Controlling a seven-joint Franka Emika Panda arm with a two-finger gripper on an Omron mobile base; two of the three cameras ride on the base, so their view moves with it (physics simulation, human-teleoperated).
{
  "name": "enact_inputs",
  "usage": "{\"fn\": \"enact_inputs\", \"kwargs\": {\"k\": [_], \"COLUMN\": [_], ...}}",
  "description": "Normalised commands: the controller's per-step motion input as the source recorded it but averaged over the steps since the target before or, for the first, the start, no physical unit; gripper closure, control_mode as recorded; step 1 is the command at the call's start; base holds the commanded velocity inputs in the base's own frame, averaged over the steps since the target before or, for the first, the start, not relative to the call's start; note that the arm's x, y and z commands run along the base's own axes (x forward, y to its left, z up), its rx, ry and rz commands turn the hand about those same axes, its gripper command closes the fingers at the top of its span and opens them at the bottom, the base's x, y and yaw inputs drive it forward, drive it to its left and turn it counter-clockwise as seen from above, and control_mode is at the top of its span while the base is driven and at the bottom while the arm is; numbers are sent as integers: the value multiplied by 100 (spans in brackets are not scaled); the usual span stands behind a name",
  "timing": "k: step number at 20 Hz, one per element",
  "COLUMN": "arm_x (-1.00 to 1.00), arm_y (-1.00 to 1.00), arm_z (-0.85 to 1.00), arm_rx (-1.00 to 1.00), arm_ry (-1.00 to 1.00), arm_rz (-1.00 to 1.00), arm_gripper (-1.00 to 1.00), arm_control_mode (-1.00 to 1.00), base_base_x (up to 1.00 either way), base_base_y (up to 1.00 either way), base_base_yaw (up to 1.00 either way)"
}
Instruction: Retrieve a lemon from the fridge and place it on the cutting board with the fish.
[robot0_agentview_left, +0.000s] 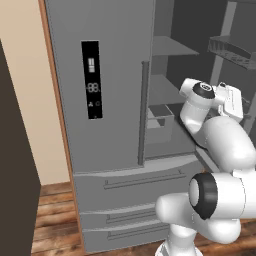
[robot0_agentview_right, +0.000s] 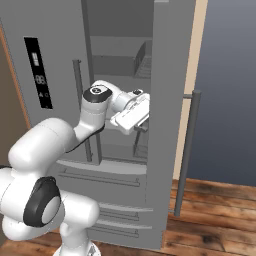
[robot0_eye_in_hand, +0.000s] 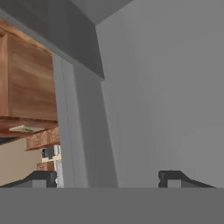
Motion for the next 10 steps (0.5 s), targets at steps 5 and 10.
{"fn": "enact_inputs", "kwargs": {"k": [5,10], "arm_x": [-21,0], "arm_y": [27,97], "arm_z": [36,5], "arm_rx": [-3,-4], "arm_ry": [22,-10], "arm_rz": [-6,-22], "arm_gripper": [-100,-100], "arm_control_mode": [-100,-100], "base_base_x": [0,0], "base_base_y": [0,0], "base_base_yaw": [0,0]}}
